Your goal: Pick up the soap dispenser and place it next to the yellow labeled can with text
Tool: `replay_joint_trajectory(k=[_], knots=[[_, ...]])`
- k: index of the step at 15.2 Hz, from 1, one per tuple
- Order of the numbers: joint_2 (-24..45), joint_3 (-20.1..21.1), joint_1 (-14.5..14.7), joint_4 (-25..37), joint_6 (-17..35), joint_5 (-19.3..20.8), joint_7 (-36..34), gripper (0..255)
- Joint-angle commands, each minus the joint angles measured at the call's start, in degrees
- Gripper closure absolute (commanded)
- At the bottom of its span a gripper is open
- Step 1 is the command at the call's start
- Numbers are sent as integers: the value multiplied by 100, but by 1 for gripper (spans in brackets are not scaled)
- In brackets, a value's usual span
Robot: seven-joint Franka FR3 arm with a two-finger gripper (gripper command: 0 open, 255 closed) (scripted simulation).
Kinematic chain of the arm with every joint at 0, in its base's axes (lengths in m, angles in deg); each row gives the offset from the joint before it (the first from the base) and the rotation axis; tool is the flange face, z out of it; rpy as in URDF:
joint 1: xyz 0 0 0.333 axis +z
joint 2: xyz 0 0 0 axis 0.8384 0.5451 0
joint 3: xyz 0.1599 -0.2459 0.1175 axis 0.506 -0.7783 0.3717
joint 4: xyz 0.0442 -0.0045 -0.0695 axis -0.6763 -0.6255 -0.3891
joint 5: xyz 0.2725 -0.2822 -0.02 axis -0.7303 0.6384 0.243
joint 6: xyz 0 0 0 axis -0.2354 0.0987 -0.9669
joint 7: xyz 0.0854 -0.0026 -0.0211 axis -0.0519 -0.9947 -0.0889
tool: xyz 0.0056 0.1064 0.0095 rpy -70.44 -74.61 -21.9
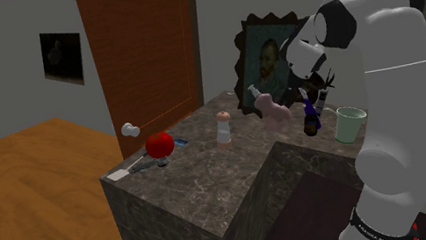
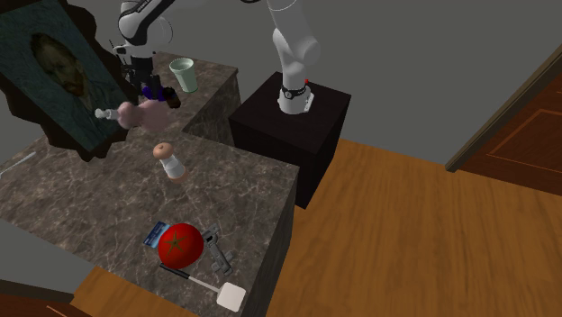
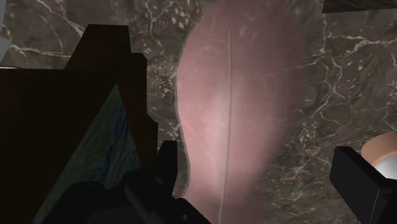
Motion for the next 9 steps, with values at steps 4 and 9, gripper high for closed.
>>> replay_joint_trajectory(k=[4,9], knots=[[-415,-200,31,-52,-292,367,-181,0],[-519,-246,36,-49,-376,465,-235,0]])
